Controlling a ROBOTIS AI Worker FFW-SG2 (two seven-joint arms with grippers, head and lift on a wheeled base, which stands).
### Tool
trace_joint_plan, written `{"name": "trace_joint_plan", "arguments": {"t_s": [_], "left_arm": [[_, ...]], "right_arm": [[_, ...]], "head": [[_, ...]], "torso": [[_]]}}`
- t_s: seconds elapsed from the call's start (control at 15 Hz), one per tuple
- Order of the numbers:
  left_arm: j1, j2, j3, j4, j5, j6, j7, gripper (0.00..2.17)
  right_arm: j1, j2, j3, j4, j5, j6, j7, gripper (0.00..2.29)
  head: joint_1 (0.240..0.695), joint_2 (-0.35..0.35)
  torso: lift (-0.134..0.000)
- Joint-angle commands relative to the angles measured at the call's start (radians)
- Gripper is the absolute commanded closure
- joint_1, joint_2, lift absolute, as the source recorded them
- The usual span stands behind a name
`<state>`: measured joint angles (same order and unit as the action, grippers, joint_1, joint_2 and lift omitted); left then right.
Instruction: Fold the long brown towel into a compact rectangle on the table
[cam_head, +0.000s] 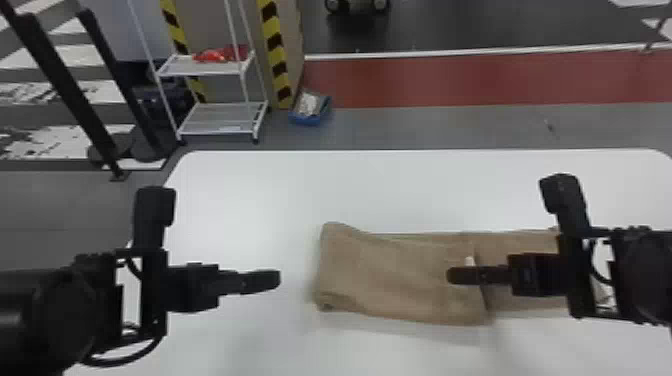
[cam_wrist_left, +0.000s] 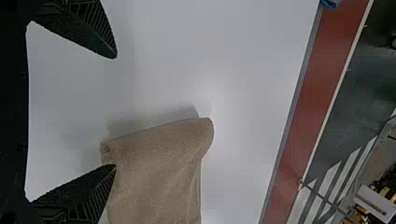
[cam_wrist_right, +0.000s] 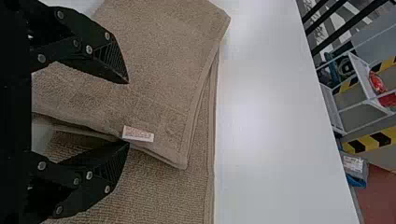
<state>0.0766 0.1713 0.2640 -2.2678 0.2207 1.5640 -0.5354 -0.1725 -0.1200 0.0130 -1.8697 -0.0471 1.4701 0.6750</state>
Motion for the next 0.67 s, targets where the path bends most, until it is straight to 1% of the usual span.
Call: {"name": "trace_joint_plan", "arguments": {"t_s": [0.0,0.2,0.27,0.4,0.47,0.6], "left_arm": [[0.0,0.0,0.003,0.004,0.0,0.007,-0.002,0.04],[0.002,0.0,0.003,0.008,0.0,0.007,-0.003,0.04],[0.002,0.0,0.003,0.008,0.0,0.007,-0.003,0.04],[0.003,0.0,0.006,0.008,0.0,0.007,-0.005,0.04],[0.003,0.0,0.009,0.008,0.0,0.007,-0.006,0.04],[0.003,0.004,0.011,0.008,0.0,0.007,-0.008,0.04]], "right_arm": [[-0.002,0.0,0.007,0.001,0.006,-0.001,0.0,0.6],[-0.002,0.0,0.01,0.001,0.01,-0.001,0.002,0.6],[-0.002,0.0,0.01,0.001,0.012,-0.001,0.006,0.72],[-0.001,0.0,0.005,0.001,0.012,0.002,0.012,0.77],[0.004,-0.001,-0.001,0.001,0.012,0.002,0.015,0.93],[0.008,-0.004,-0.007,0.001,0.01,0.002,0.017,0.97]], "head": [[0.695,0.125],[0.695,0.129],[0.695,0.129],[0.695,0.13],[0.695,0.13],[0.695,0.13]], "torso": [[-0.123],[-0.123],[-0.123],[-0.123],[-0.123],[-0.123]]}}
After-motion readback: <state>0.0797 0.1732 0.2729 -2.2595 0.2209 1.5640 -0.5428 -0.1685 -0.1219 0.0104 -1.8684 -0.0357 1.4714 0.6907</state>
